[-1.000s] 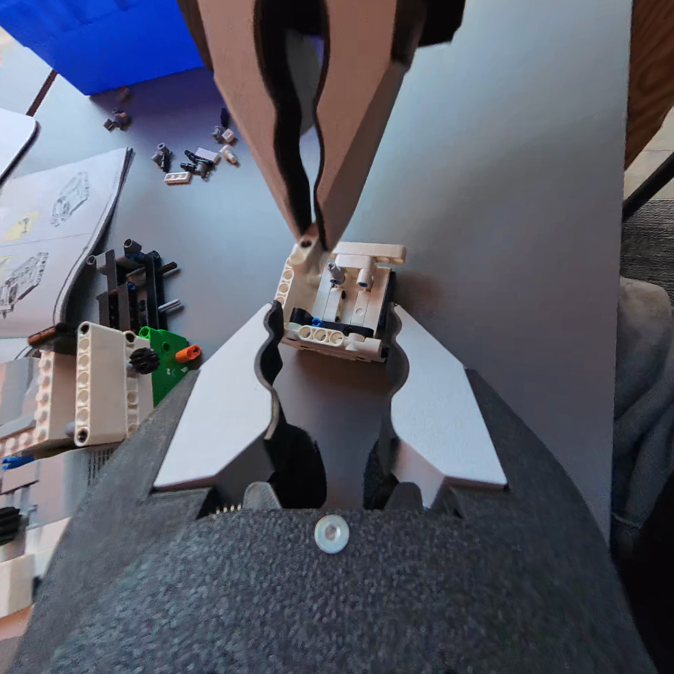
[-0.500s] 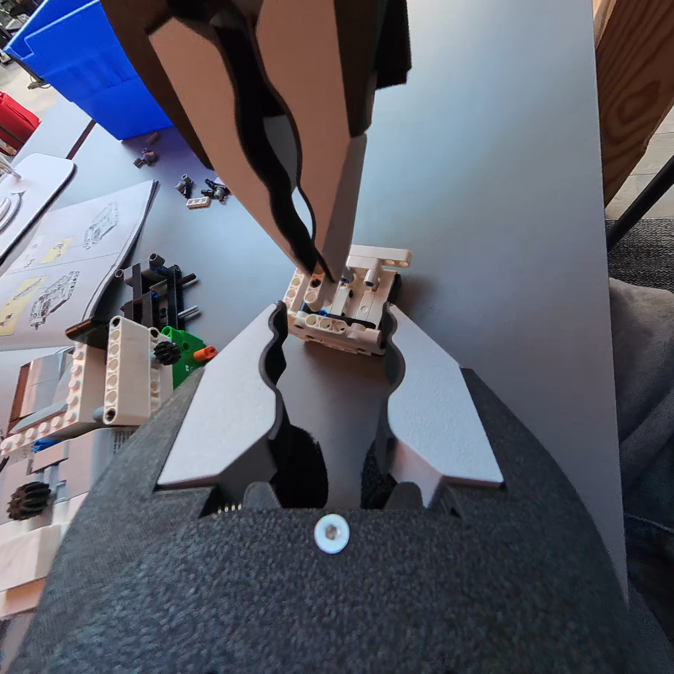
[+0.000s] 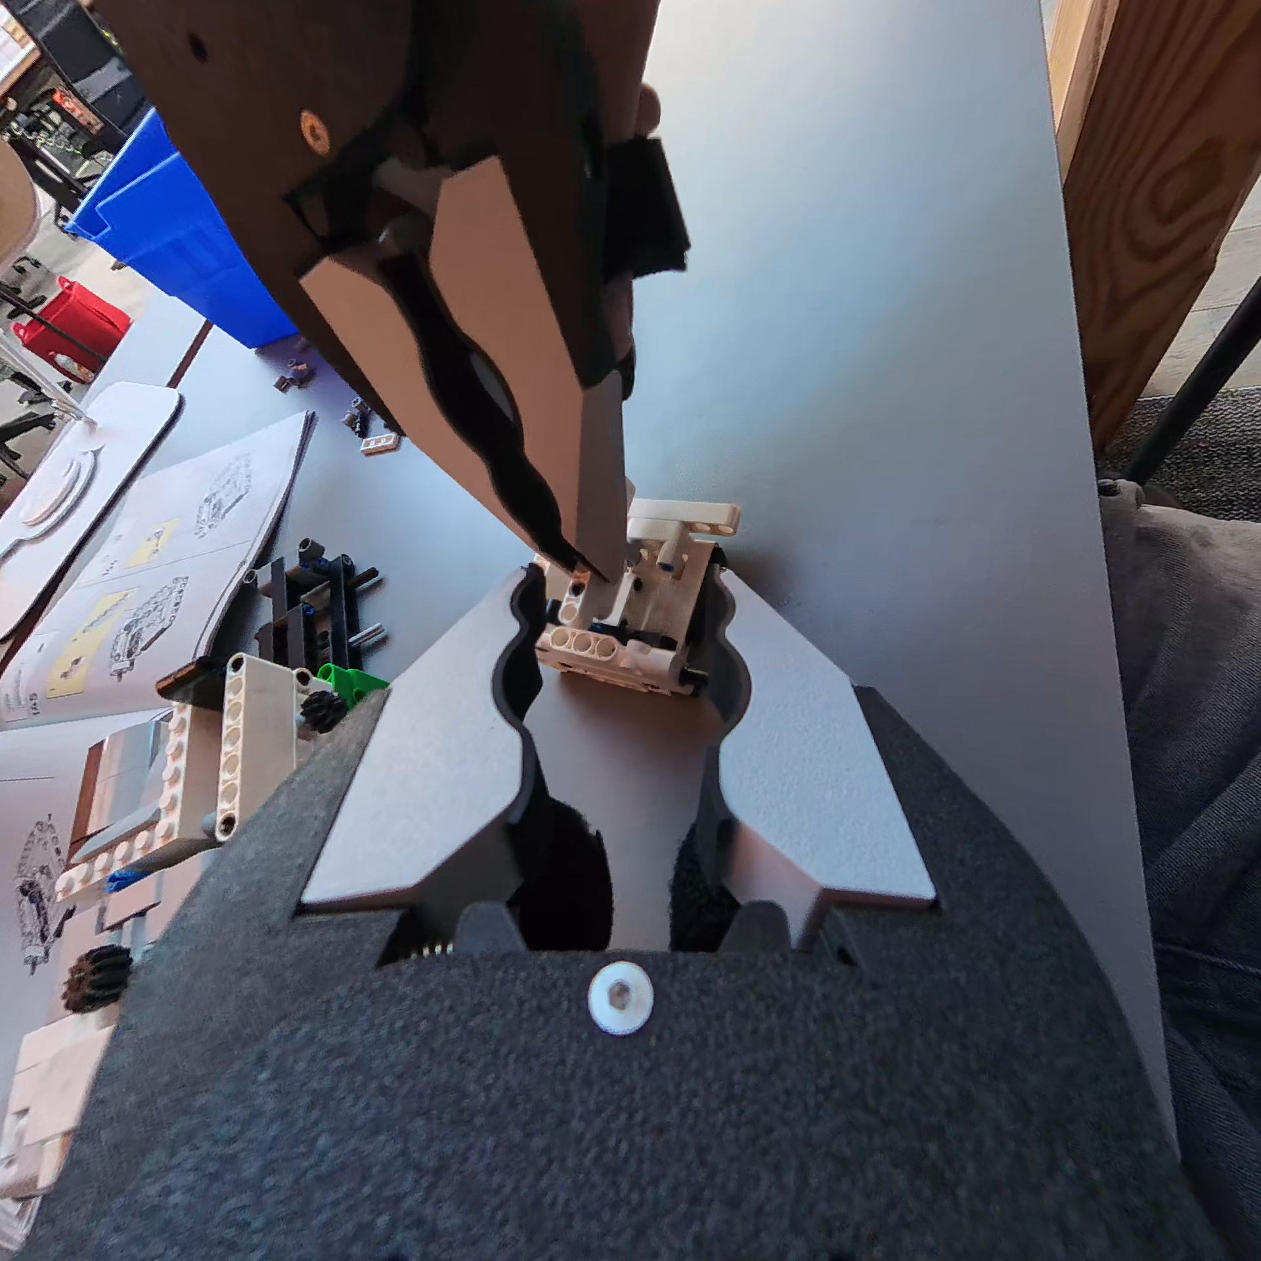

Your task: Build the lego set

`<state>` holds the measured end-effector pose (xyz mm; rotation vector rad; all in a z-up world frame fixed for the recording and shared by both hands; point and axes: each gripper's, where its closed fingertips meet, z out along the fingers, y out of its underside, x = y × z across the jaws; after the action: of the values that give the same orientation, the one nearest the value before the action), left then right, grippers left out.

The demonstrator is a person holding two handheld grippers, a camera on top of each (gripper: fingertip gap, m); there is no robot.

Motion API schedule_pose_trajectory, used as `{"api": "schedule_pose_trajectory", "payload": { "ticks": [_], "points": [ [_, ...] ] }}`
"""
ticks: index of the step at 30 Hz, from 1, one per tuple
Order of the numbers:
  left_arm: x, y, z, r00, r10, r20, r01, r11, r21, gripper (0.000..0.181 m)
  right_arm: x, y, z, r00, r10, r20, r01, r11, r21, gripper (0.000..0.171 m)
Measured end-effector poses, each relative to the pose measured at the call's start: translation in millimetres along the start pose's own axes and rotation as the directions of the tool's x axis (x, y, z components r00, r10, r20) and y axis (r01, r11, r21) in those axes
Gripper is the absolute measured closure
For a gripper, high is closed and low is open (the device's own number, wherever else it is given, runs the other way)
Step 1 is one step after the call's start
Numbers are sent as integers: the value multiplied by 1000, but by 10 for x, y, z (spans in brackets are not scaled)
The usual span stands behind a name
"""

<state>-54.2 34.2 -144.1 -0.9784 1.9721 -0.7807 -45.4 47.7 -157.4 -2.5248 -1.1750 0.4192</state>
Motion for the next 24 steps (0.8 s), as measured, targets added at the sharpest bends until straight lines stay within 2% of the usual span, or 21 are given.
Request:
{"api": "schedule_pose_trajectory", "payload": {
  "ticks": [8,19,24],
  "points": [
    [85,62,37,999,-16,-39,16,1000,-20,141,-9,8,9,995,99,28,-98,995,-35,165],
    [67,55,81,998,-63,-27,62,997,-50,140,24,15,14,998,69,-3,-69,995,-77,165],
    [58,59,89,998,-55,-21,54,997,-59,142,-20,50,-5,998,66,5,-66,997,-28,153]
  ]
}}
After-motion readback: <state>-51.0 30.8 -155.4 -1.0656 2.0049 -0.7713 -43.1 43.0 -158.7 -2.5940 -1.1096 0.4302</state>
